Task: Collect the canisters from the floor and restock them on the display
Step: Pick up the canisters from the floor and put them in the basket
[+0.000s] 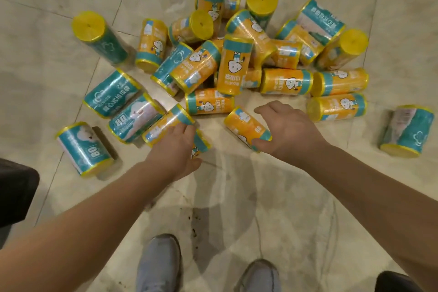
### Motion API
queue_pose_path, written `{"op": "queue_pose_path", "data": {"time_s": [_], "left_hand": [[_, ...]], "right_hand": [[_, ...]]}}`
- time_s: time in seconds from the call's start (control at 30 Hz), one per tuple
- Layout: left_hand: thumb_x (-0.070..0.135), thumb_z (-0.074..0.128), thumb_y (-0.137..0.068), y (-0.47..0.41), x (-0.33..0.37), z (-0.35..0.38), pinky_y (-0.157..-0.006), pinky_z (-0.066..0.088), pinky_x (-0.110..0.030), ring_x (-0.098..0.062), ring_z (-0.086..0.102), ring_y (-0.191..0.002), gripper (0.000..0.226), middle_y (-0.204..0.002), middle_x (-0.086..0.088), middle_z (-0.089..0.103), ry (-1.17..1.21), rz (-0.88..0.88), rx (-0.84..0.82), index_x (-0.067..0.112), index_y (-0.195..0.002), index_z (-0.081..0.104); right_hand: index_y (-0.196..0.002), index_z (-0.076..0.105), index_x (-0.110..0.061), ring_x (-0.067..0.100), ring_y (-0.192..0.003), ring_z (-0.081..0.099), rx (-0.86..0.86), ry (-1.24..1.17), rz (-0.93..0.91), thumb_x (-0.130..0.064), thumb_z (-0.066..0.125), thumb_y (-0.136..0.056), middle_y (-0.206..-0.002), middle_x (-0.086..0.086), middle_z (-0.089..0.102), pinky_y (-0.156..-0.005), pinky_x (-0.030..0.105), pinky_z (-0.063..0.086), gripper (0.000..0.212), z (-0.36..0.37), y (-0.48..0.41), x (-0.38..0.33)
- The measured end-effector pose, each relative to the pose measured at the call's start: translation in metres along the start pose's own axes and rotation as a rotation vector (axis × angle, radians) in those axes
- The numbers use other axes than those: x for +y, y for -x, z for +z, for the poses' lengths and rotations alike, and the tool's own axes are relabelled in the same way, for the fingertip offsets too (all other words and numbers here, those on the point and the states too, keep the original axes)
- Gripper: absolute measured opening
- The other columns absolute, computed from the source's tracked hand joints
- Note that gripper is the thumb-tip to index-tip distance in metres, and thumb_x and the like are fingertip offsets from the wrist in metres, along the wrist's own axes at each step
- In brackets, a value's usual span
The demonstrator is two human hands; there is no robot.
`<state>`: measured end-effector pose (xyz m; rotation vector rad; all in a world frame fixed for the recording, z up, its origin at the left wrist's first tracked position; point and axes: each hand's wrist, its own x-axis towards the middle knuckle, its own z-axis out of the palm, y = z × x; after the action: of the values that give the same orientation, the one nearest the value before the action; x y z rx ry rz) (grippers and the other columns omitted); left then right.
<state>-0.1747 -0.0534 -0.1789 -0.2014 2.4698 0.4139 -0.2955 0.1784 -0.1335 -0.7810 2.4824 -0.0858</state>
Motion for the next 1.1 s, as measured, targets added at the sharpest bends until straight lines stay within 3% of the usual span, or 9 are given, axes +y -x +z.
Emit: {"op": "queue_pose_path", "data": {"time_s": [0.13,0.3,0.43,0.6,0.73,0.8,1.0,1.1], "left_hand": [[0.044,0.076,-0.081,-0.018,0.003,0.031,-0.104,0.044,-0.043,-0.030,0.040,-0.131,0.094,-0.140,-0.009,0.038,0.052,-0.098,-0.026,0.013,-0.152,0.023],[0.041,0.073,-0.084,-0.025,0.007,0.052,-0.092,0.047,-0.042,-0.029,0.043,-0.122,0.073,-0.131,-0.007,0.047,-0.029,-0.182,0.160,0.015,-0.141,0.036],[0.027,0.075,-0.076,-0.021,0.000,0.047,-0.095,0.044,-0.042,-0.029,0.043,-0.119,0.066,-0.127,-0.009,0.050,0.173,-0.149,0.235,0.013,-0.134,0.046],[0.016,0.085,-0.072,0.010,-0.012,0.021,-0.095,0.041,-0.029,-0.018,0.046,-0.118,0.071,-0.128,-0.002,0.049,0.598,-0.128,0.376,0.017,-0.132,0.048],[0.019,0.091,-0.069,0.027,-0.025,0.007,-0.082,0.040,-0.008,0.004,0.052,-0.104,0.076,-0.118,0.021,0.053,0.812,-0.171,0.406,0.031,-0.130,0.047],[0.020,0.093,-0.068,0.031,-0.030,0.000,-0.080,0.042,-0.004,0.012,0.052,-0.107,0.077,-0.118,0.028,0.052,0.849,-0.136,0.433,0.031,-0.130,0.049],[0.030,0.094,-0.065,0.038,-0.034,-0.024,-0.083,0.048,-0.017,0.006,0.056,-0.107,0.073,-0.117,0.022,0.057,0.852,-0.090,0.463,0.038,-0.122,0.049],[0.028,0.093,-0.066,0.053,-0.026,-0.046,-0.084,0.050,-0.021,0.007,0.056,-0.107,0.071,-0.113,0.027,0.058,0.883,-0.083,0.470,0.040,-0.120,0.049]], "right_hand": [[-0.145,0.044,-0.022,0.026,-0.129,0.046,-0.017,-0.030,0.025,-0.052,0.065,-0.088,-0.141,0.003,0.047,-0.102,0.039,0.035,0.069,0.009,-0.008,0.006],[-0.143,0.045,-0.023,0.026,-0.124,0.049,-0.009,-0.045,-0.004,-0.054,0.064,-0.088,-0.137,0.003,0.049,-0.102,0.040,0.038,0.067,0.025,-0.014,0.004],[-0.143,0.044,-0.023,0.025,-0.121,0.050,-0.027,-0.014,-0.019,-0.055,0.063,-0.089,-0.135,0.001,0.049,-0.099,0.039,0.038,0.066,0.026,-0.018,0.005],[-0.144,0.041,-0.019,0.027,-0.124,0.049,-0.063,-0.021,0.045,-0.056,0.065,-0.088,-0.138,0.005,0.047,-0.099,0.040,0.040,0.072,0.030,-0.030,-0.003],[-0.141,0.039,-0.016,0.028,-0.123,0.049,-0.128,-0.021,0.131,-0.059,0.068,-0.085,-0.135,0.007,0.047,-0.096,0.040,0.042,0.077,0.048,-0.049,-0.020],[-0.142,0.037,-0.015,0.028,-0.123,0.050,-0.132,-0.006,0.187,-0.059,0.070,-0.083,-0.135,0.008,0.047,-0.094,0.040,0.044,0.081,0.058,-0.062,-0.024],[-0.139,0.041,-0.016,0.027,-0.118,0.053,-0.105,-0.128,0.255,-0.043,0.076,-0.081,-0.132,0.007,0.049,-0.089,0.037,0.047,0.073,0.068,-0.069,-0.022],[-0.129,0.047,-0.018,0.025,-0.110,0.055,-0.045,-0.350,0.249,-0.037,0.083,-0.075,-0.122,0.004,0.051,-0.084,0.036,0.047,0.068,0.048,-0.043,-0.025]]}}
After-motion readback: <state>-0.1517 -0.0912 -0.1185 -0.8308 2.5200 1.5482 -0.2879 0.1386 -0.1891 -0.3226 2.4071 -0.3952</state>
